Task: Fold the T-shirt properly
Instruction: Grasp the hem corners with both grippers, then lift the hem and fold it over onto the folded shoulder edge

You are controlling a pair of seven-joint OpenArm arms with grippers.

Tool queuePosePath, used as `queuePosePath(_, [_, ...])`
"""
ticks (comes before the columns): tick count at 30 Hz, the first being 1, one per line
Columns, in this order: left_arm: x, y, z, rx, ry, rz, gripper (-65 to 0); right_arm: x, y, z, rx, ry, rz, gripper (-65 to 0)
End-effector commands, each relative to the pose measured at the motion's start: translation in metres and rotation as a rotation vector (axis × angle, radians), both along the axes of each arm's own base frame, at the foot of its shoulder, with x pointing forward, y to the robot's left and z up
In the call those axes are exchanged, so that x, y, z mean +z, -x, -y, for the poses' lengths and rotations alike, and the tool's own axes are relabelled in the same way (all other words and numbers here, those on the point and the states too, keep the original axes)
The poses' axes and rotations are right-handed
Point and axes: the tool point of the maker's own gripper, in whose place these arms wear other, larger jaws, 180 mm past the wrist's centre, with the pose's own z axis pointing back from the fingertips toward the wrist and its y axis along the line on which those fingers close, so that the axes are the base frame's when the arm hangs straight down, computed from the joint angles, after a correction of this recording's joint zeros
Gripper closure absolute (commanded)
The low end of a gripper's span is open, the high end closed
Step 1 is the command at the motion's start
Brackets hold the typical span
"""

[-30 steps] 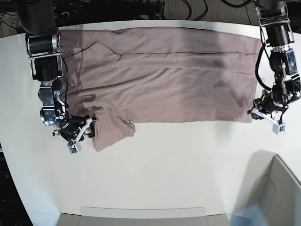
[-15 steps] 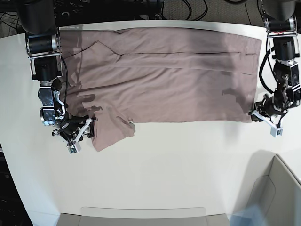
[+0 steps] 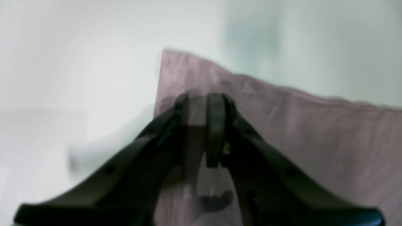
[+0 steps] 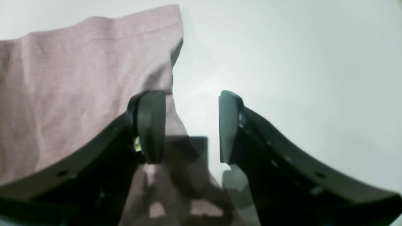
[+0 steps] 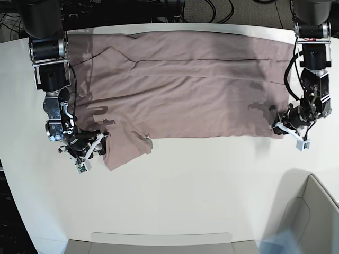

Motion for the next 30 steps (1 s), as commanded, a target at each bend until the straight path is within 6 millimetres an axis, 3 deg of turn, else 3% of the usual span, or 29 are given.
queuePosePath(1, [0.007, -0.004, -0.008, 0.003, -0.024, 0.002, -11.5, -0.014, 0.013, 0.009, 0.006, 0.054, -0.087, -27.9])
queuePosePath(5, [0.009, -0.005, -0.003, -0.015, -0.018, 0.001, -10.6, -0.014, 0.013, 0.007, 0.009, 0.052, -0.087, -25.5])
queuePosePath(7, [0.017, -0.009, 0.002, -0.039, -0.025, 0.022, -7.1, -0.014, 0.013, 0.006, 0.009, 0.051, -0.087, -18.7])
queuePosePath(10, [0.019, -0.006, 0.007, -0.064, -0.029, 0.014, 0.0, -0.015, 0.013, 0.001, 0.013, 0.045, -0.087, -1.3])
queuePosePath(11, [0.017, -0.004, 0.007, -0.064, -0.029, 0.011, 0.0, -0.015, 0.013, 0.0, 0.01, 0.039, -0.085, 0.0])
queuePosePath(15, [0.018, -0.004, 0.006, -0.058, -0.027, 0.02, 0.0, -0.011, 0.01, -0.001, 0.013, 0.037, -0.072, 0.0])
queuePosePath(23, [0.078, -0.009, -0.009, -0.021, -0.062, 0.206, 0.0, 0.04, -0.002, -0.023, 0.097, 0.051, 0.1, 0.0])
queuePosePath(26, [0.084, -0.005, -0.005, -0.04, -0.077, 0.226, 0.0, 0.052, 0.0, -0.029, 0.113, 0.051, 0.135, 0.0])
queuePosePath(30, [0.083, 0.004, -0.001, -0.062, -0.092, 0.221, 0.0, 0.077, 0.001, -0.002, 0.029, 0.058, 0.161, 0.0])
